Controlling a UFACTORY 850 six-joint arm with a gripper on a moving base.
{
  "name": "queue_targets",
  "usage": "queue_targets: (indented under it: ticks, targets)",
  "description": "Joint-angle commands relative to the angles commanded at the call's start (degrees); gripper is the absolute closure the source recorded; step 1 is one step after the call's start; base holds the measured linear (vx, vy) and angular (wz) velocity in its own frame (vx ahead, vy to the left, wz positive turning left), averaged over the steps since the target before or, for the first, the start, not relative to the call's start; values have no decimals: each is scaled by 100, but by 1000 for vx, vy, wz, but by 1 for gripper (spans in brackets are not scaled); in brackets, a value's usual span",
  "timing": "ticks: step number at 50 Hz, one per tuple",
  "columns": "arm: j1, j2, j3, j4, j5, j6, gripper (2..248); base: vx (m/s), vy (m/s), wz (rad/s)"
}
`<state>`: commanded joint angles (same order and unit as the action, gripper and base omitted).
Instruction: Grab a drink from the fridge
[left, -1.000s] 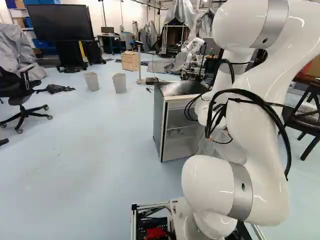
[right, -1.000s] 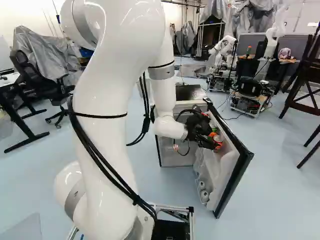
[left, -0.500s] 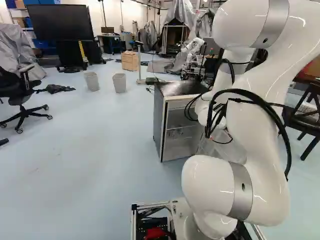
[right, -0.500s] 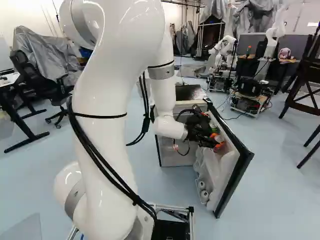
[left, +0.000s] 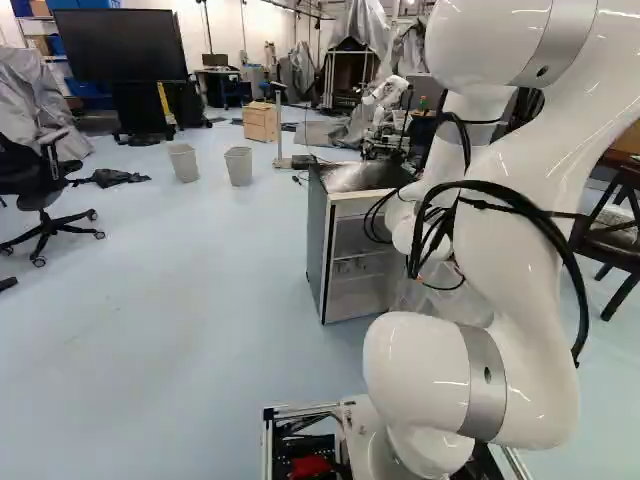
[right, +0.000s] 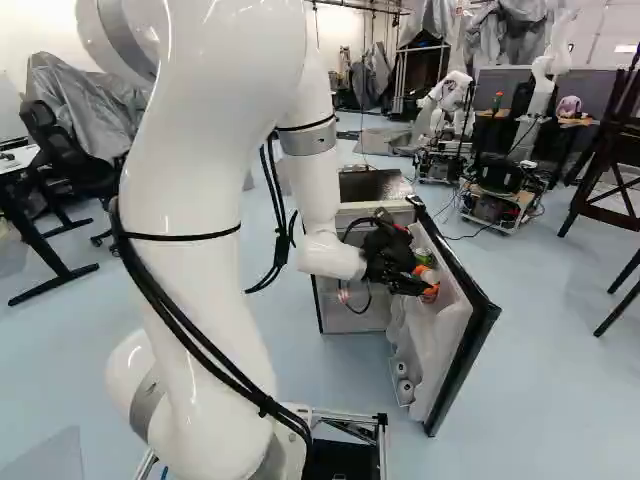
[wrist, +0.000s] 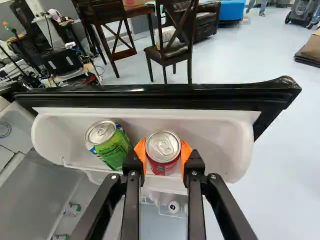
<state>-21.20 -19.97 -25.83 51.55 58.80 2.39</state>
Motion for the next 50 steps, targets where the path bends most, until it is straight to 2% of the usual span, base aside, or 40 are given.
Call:
queue_targets:
  ticks: [22,50]
  targets:
    - [353,870,734,0,0,0,160,0,0,0]
    - [1057,1604,1367,0,0,0,160,0,0,0]
